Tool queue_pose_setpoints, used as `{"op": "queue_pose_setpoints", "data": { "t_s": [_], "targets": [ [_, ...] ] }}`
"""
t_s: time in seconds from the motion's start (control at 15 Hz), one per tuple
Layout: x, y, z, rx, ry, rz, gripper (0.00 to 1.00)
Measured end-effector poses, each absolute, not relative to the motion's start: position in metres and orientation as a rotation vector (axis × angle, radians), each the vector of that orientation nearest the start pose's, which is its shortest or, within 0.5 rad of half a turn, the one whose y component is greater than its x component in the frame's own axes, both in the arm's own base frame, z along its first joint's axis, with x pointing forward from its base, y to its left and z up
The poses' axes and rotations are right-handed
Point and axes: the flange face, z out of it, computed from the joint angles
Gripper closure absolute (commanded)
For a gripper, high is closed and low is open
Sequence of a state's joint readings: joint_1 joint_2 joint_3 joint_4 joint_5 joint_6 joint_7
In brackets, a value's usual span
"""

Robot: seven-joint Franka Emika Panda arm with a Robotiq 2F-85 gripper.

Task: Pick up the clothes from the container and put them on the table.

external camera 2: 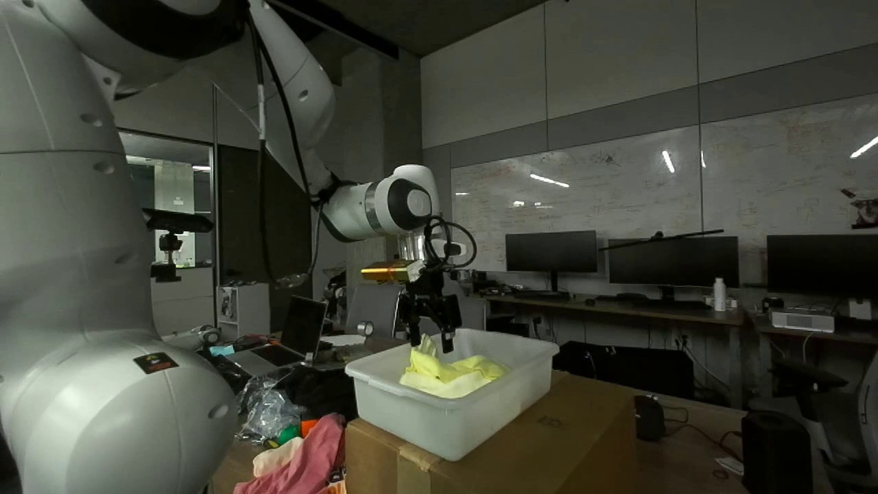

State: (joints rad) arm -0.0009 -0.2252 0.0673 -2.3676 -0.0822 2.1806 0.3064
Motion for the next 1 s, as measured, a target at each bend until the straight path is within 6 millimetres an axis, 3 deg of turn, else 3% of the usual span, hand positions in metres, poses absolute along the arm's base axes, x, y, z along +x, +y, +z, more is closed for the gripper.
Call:
{"op": "queue_pose_setpoints", "data": {
  "t_s": [0.87, 0.93, 1.0],
  "targets": [
    [0.476, 0.034, 0.370, -3.165, 0.297, -0.110, 0.00],
    [0.476, 0.033, 0.369, -3.164, 0.299, -0.113, 0.25],
    [0.477, 0.033, 0.368, -3.164, 0.300, -0.113, 0.25]
  ]
}}
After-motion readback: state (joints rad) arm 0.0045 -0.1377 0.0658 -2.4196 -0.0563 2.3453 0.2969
